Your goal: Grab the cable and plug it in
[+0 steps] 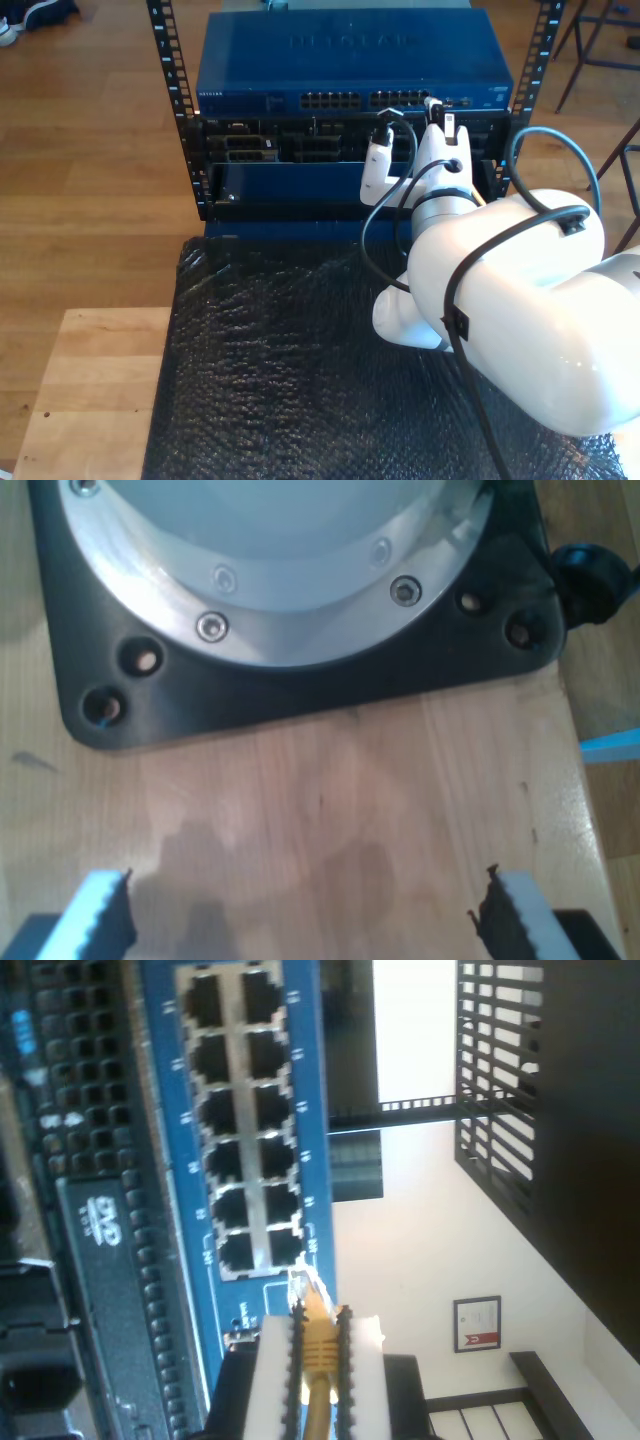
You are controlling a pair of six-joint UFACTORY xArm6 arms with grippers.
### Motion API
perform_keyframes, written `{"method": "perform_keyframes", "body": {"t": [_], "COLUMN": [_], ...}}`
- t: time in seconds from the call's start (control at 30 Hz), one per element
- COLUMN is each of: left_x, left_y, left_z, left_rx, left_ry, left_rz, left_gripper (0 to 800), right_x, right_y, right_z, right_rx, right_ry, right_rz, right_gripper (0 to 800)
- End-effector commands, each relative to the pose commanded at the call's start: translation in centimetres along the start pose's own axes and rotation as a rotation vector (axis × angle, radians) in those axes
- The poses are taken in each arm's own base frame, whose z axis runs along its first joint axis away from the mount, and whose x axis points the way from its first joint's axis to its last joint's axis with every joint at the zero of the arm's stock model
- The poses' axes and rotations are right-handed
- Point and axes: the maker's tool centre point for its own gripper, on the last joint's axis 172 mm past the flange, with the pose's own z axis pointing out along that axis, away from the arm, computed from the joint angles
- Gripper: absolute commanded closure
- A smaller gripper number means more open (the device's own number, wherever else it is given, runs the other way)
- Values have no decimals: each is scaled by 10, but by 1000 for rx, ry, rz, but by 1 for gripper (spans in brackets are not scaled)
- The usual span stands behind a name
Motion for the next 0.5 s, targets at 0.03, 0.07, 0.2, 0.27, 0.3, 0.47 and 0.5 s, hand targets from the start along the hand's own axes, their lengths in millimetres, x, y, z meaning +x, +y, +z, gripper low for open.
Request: {"method": "perform_keyframes", "body": {"t": [0.03,0.07,0.2,0.27,0.3,0.47,0.5], "left_x": [0,0,0,0,0,0,0], "left_y": [0,0,0,0,0,0,0], "left_z": [0,0,0,0,0,0,0], "left_rx": [0,0,0,0,0,0,0], "left_ry": [0,0,0,0,0,0,0], "left_rz": [0,0,0,0,0,0,0], "left_gripper": [0,0,0,0,0,0,0], "right_x": [0,1,1,1,1,0,0], "right_y": [1,2,3,3,2,0,1], "right_z": [1,2,2,2,1,1,2], "right_rx": [-3,-5,-10,-14,-13,-11,-12], "right_ry": [0,0,0,-1,-1,-3,-3], "right_rz": [1,3,4,3,1,0,1], "right_gripper": [800,800,800,800,800,800,800]}}
